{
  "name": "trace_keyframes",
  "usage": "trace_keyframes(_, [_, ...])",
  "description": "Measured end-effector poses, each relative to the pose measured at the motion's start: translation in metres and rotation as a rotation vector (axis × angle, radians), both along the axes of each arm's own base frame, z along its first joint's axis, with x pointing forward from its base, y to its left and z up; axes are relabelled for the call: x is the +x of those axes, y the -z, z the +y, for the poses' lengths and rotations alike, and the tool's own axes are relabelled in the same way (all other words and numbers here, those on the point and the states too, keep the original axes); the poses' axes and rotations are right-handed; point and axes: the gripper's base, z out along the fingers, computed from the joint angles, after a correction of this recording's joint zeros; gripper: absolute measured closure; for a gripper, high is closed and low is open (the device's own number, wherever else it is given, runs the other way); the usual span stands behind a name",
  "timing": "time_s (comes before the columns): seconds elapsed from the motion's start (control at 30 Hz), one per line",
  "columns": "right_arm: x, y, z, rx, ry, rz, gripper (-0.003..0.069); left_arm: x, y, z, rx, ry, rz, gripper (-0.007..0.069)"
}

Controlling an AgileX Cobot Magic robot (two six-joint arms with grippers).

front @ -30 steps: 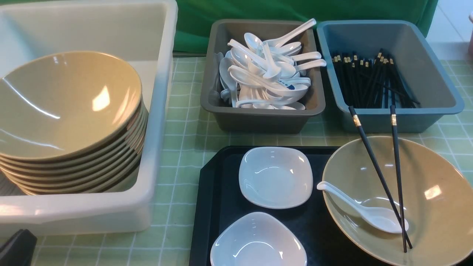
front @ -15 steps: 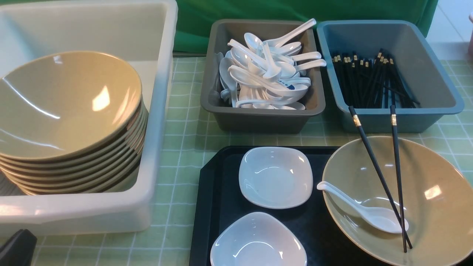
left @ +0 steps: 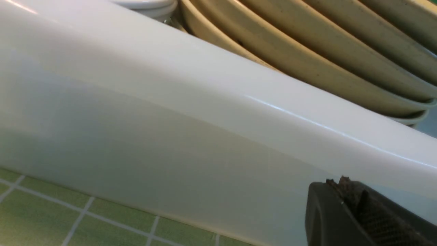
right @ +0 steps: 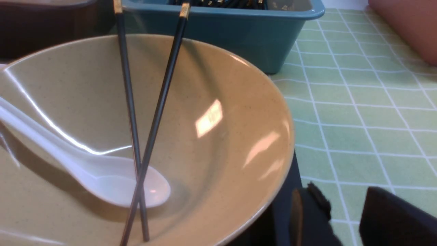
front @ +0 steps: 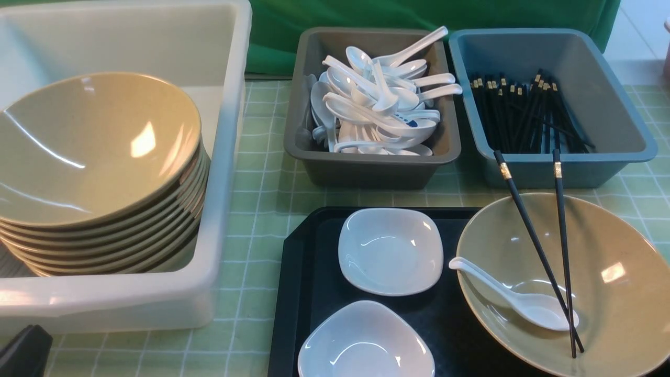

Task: On green table put chopsticks spoon bowls plates into blue grey white boxes.
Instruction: 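Move the grippers toward the tableware on the black tray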

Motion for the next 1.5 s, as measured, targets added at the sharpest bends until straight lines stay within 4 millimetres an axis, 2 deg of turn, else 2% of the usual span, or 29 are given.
trace_keyframes(0.27, [0.001, -0.002, 0.0, 0.002, -0.001, -0.022, 0.0423, 0.0, 0.0, 0.001, 0.025, 0.0, 0.0, 0.0626])
trace_keyframes(0.37, [0.003, -0.006, 0.001, 0.004, -0.007, -0.113, 0.0423, 0.0, -0.001, 0.001, 0.063, 0.0, -0.01, 0.0626])
trace_keyframes(0.5, [0.005, -0.031, 0.003, 0.077, -0.019, -0.397, 0.0423, 0.002, -0.012, 0.0, 0.046, 0.005, -0.13, 0.0626])
trace_keyframes(0.53, [0.005, -0.032, 0.003, 0.082, -0.02, -0.409, 0.0423, 0.002, -0.013, 0.0, 0.044, 0.006, -0.139, 0.0626])
trace_keyframes(0.6, [0.003, -0.044, 0.004, 0.121, -0.034, -0.543, 0.0423, 0.003, -0.027, -0.001, -0.016, 0.012, -0.298, 0.0626])
trace_keyframes(0.63, [0.003, -0.046, 0.004, 0.122, -0.037, -0.563, 0.0423, 0.003, -0.028, -0.001, -0.021, 0.012, -0.312, 0.0626])
trace_keyframes(0.7, [0.001, -0.053, 0.004, 0.156, -0.048, -0.642, 0.0423, 0.0, -0.046, -0.002, -0.065, 0.021, -0.51, 0.0626])
trace_keyframes(0.77, [0.0, -0.055, 0.004, 0.199, -0.052, -0.661, 0.0423, -0.003, -0.054, -0.002, -0.072, 0.026, -0.609, 0.0626])
trace_keyframes(0.83, [-0.002, -0.064, 0.004, 0.323, -0.06, -0.695, 0.0423, -0.011, -0.07, -0.002, -0.086, 0.037, -0.803, 0.0626])
trace_keyframes(0.87, [-0.003, -0.066, 0.004, 0.329, -0.06, -0.697, 0.0423, -0.012, -0.072, -0.002, -0.093, 0.04, -0.827, 0.0626])
trace_keyframes(0.9, [-0.007, -0.088, 0.004, 0.36, -0.066, -0.733, 0.0423, -0.016, -0.08, -0.002, -0.137, 0.047, -0.886, 0.0626])
trace_keyframes(0.97, [-0.01, -0.113, 0.004, 0.368, -0.067, -0.752, 0.0423, -0.021, -0.096, -0.002, -0.165, 0.057, -0.928, 0.0626])
trace_keyframes(1.03, [-0.013, -0.151, 0.004, 0.374, -0.065, -0.761, 0.0423, -0.03, -0.128, -0.002, -0.176, 0.067, -0.965, 0.0626])
trace_keyframes(1.13, [-0.005, -0.204, 0.003, 0.377, -0.038, -0.689, 0.0423, -0.034, -0.182, -0.003, -0.16, 0.059, -0.873, 0.0626])
trace_keyframes(1.17, [-0.001, -0.216, 0.002, 0.377, -0.025, -0.646, 0.0423, -0.028, -0.191, -0.003, -0.153, 0.05, -0.81, 0.0626])
trace_keyframes(1.23, [0.017, -0.225, 0.001, 0.355, 0.011, -0.508, 0.0423, -0.015, -0.204, -0.002, -0.145, 0.028, -0.657, 0.0626])
trace_keyframes(1.3, [0.027, -0.226, 0.0, 0.32, 0.03, -0.413, 0.0423, -0.005, -0.206, -0.001, -0.14, 0.014, -0.56, 0.0626])
trace_keyframes(1.33, [0.044, -0.218, -0.001, 0.237, 0.045, -0.265, 0.0423, 0.011, -0.202, 0.001, -0.117, -0.011, -0.377, 0.0626])
trace_keyframes(1.4, [0.062, -0.204, -0.002, 0.151, 0.046, -0.109, 0.0423, 0.027, -0.189, 0.003, -0.06, -0.034, -0.183, 0.0626])
trace_keyframes(1.5, [0.085, -0.179, -0.002, 0.104, 0.046, 0.141, 0.0423, 0.04, -0.164, 0.007, 0.038, -0.053, 0.039, 0.0626])
